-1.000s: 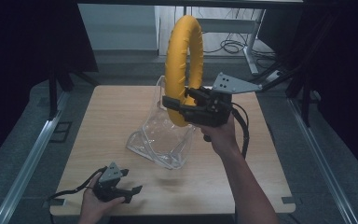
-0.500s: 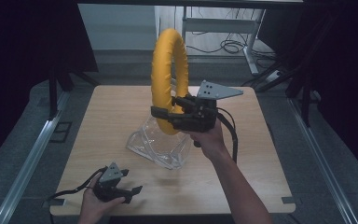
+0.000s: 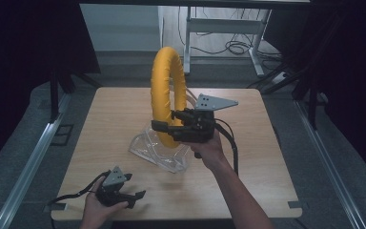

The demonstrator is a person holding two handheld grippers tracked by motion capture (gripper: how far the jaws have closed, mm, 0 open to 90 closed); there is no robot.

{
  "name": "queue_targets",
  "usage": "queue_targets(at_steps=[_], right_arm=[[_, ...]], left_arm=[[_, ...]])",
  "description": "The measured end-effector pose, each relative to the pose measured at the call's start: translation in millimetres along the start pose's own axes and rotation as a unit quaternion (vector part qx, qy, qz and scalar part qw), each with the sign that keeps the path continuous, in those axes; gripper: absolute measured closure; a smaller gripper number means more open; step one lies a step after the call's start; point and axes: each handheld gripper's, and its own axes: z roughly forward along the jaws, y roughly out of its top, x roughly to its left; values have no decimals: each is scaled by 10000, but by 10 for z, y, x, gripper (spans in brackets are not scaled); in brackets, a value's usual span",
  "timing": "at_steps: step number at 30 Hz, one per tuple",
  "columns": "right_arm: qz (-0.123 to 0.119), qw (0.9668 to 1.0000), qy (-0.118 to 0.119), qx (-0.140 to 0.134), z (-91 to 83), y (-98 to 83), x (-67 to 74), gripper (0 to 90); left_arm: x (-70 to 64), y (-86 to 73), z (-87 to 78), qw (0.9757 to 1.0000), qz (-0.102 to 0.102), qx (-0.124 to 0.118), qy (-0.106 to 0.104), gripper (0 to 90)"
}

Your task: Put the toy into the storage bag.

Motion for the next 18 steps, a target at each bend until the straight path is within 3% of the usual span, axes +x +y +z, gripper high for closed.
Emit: queue_targets(at_steps=[18], right_arm=[[463,9984,11,333,76,-393,-189,500]], left_arm=[[-3,-6,24,10000,17,48,-16,177]])
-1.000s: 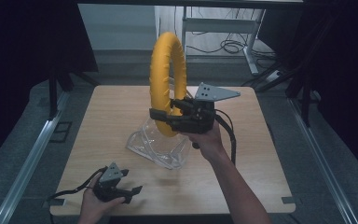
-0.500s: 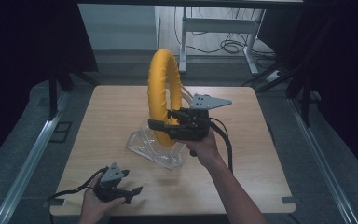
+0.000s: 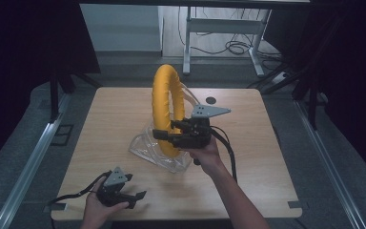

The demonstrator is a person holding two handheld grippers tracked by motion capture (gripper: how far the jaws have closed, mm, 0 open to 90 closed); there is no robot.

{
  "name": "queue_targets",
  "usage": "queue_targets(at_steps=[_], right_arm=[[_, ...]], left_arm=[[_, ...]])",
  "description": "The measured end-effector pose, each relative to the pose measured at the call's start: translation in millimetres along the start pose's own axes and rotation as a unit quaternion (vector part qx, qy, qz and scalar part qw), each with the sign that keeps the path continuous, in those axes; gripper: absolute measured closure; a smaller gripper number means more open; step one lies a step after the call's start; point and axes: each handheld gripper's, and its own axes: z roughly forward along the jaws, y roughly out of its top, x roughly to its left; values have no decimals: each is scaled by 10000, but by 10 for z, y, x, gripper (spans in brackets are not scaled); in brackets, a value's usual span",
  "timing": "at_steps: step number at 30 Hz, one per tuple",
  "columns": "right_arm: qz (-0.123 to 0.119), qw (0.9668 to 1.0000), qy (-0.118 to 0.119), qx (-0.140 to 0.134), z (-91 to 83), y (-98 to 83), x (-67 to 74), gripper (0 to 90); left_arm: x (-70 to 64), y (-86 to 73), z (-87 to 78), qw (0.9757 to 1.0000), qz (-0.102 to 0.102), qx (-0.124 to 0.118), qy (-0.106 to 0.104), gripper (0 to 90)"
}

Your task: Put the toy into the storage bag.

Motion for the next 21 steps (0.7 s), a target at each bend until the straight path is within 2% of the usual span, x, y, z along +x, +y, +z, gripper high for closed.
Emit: queue_targets(at_steps=[6,9,11,14,16,19,20,21], right_arm=[[101,9997,52,193,41,-93,-71,498],[132,9995,-39,285,57,-141,-105,485],[278,9988,-136,368,63,-210,-182,472],[399,9989,-120,236,38,-231,-236,470],[310,9987,-336,212,7,-225,-246,450],[34,9976,-642,257,-16,-226,-212,426],[-71,9969,-727,306,-26,-225,-204,403],[-71,9969,-727,306,-26,-225,-204,403]], left_arm=[[0,0,3,10000,6,15,-1,177],[0,0,-1,10000,-3,3,-4,177],[3,0,-3,10000,14,13,-3,177],[1,0,0,10000,19,21,-11,176],[1,1,-2,10000,8,8,-18,176],[1,2,-5,10000,2,4,-17,176],[0,2,-4,10000,0,2,-19,176],[0,2,-4,10000,0,2,-19,176]])
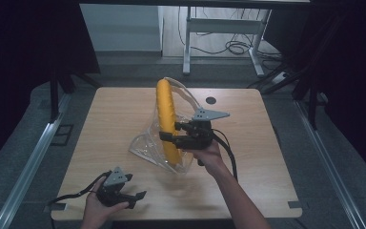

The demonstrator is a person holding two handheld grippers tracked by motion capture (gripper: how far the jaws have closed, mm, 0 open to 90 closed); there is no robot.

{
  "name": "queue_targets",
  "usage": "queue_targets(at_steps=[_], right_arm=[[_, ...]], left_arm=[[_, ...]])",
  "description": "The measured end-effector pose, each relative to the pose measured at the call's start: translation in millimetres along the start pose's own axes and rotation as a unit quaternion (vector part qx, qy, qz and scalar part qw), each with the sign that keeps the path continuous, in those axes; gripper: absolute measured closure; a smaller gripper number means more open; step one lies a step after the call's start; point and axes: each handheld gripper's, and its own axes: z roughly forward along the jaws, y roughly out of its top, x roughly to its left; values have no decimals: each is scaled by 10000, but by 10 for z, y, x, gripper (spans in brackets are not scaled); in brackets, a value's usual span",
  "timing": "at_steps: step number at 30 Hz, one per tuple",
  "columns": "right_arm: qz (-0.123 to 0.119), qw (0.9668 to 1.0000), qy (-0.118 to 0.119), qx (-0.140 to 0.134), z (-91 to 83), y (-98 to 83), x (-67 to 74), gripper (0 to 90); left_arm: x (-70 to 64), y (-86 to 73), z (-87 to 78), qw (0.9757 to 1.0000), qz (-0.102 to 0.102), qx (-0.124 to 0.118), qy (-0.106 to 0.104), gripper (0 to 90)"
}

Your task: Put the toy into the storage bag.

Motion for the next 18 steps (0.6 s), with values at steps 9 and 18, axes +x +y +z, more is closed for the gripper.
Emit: queue_targets(at_steps=[9,18], right_arm=[[-185,9996,-195,-21,-205,32,-6,364],[-164,9988,-459,-55,-465,-18,-132,377]], left_arm=[[-1,0,4,10000,-5,-1,-14,176],[-2,0,11,10000,-6,19,-17,176]])
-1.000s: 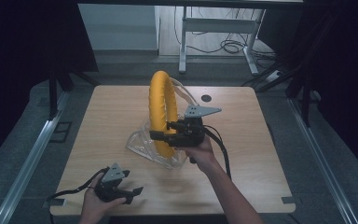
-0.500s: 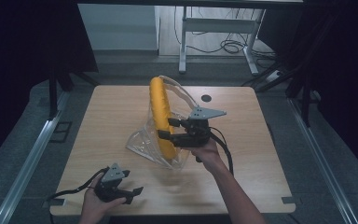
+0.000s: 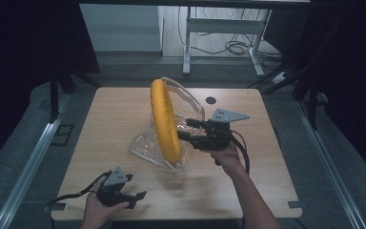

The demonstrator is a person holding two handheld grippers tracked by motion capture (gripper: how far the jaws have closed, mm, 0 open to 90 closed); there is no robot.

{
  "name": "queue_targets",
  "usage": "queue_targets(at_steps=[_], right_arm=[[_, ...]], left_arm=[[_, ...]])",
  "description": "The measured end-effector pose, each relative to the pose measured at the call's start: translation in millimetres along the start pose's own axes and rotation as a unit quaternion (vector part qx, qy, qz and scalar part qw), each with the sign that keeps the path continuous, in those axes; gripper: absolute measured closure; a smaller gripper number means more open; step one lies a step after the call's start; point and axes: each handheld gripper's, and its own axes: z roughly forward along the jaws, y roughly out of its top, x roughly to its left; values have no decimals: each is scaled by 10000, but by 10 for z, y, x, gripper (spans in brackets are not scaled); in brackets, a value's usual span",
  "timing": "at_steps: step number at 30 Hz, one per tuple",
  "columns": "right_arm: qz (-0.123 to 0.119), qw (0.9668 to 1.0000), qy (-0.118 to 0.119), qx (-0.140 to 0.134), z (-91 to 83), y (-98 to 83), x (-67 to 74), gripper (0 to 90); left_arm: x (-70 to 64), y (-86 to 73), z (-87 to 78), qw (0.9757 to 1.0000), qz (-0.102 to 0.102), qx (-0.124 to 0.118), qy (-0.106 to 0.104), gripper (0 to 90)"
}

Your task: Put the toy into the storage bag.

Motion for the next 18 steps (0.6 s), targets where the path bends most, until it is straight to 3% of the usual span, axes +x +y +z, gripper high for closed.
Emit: queue_targets(at_steps=[6,18], right_arm=[[50,10000,-76,-20,-72,-36,-54,377],[66,10000,-17,-10,-21,-39,-53,375]], left_arm=[[-2,1,2,10000,-13,-4,-7,176],[14,12,-15,10000,-28,-56,20,176]])
